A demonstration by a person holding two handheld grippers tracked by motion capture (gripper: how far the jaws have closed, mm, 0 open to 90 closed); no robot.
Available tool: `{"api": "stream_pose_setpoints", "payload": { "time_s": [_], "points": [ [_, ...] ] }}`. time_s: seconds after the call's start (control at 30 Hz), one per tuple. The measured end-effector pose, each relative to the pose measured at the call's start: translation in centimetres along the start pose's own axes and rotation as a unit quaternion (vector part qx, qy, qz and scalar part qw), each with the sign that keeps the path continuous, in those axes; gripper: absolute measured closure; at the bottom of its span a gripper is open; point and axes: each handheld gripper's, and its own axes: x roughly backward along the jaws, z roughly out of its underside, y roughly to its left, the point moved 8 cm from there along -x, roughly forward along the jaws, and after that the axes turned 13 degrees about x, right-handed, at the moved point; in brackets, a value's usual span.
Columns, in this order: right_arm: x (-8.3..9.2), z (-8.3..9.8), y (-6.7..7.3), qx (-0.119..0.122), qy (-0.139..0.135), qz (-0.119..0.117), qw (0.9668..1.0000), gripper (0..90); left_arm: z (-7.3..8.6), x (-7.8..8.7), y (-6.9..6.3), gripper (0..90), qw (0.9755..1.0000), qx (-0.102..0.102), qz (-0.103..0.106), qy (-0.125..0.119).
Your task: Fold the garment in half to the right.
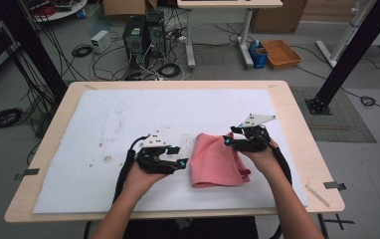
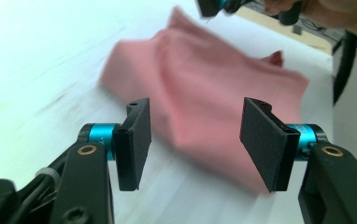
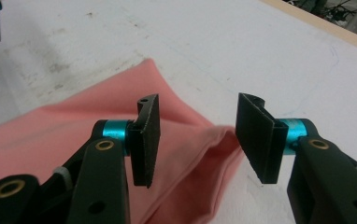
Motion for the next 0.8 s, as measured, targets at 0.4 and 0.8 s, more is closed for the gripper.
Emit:
{"api": "stream_pose_setpoints", "payload": {
  "time_s": [0.4, 0.8],
  "points": [
    [-5.4, -2.9, 2.9, 0.047, 0.054, -0.056, 0.9959, 69.8, 1.7, 2.2, 3.1, 41.2, 0.9991, 0.02, -0.036, -0.004],
    [-9.9, -2.6, 3.8, 0.068, 0.138, -0.064, 0.9861, 73.8, 1.8, 2.0, 3.1, 41.2, 0.9992, 0.016, -0.037, 0.003]
  ]
}}
